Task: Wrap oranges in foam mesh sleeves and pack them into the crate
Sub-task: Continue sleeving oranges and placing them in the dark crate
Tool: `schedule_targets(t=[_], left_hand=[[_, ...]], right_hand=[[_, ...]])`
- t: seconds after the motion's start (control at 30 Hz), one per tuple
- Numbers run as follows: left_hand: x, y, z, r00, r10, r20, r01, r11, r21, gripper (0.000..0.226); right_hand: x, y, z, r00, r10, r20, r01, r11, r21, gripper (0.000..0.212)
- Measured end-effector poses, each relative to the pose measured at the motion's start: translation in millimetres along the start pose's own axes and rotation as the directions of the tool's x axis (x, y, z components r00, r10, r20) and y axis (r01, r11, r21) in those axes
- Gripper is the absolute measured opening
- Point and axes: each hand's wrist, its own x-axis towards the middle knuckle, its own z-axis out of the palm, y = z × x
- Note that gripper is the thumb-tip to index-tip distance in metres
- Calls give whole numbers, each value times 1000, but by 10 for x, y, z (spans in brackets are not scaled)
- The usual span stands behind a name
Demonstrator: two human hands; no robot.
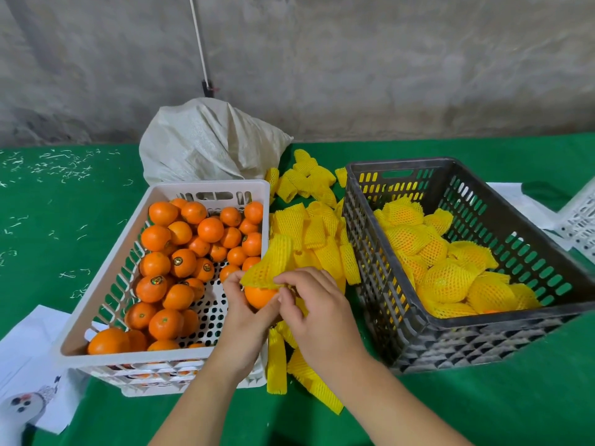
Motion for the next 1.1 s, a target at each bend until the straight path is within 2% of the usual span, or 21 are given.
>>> schedule_targets(t=[0.1, 0.2, 0.33, 0.47, 0.53, 0.6, 0.7, 0.8, 0.9, 0.97, 1.0, 1.1], left_hand=[[-12, -10, -30, 996, -21, 88, 19, 1000, 24, 68], [6, -17, 23, 994, 35, 99, -44, 995, 86, 74], [-28, -37, 104, 996, 88, 14, -89, 986, 137, 57], [-25, -38, 146, 986, 136, -91, -121, 980, 158, 51], [-20, -23, 150, 979, 146, -139, -123, 979, 160, 50], [-18, -1, 135, 982, 101, -158, -88, 992, 89, 56], [-28, 18, 82, 993, 105, -62, -98, 990, 101, 64], [-53, 21, 28, 997, 65, 33, -69, 988, 141, 75], [-49, 19, -6, 999, 4, 54, -13, 987, 158, 67], [-48, 8, -8, 997, -12, 70, 3, 991, 136, 67], [-46, 4, -8, 997, -10, 79, 0, 992, 128, 69], [-19, -5, -28, 997, 2, 77, -13, 991, 136, 77]], right_hand=[[-22, 114, -21, 985, 148, 87, -152, 988, 38, 34], [-21, 187, -59, 977, 172, 127, -178, 983, 37, 41], [32, 221, -153, 990, 140, 17, -140, 990, 13, 28], [15, 92, -142, 999, -47, 28, 48, 998, -47, 23], [-14, 108, -97, 999, 2, 32, -1, 1000, -13, 26], [-35, 161, -78, 990, 122, 68, -125, 991, 47, 42], [-25, 175, -65, 979, 149, 140, -171, 972, 164, 54], [40, 182, -60, 992, 113, 58, -122, 974, 189, 47], [64, 206, -47, 987, 136, 87, -152, 965, 213, 42], [50, 206, -42, 979, 152, 136, -181, 955, 235, 52], [42, 215, -38, 981, 143, 129, -171, 956, 240, 53], [49, 262, -38, 996, 93, 12, -93, 971, 220, 38]])
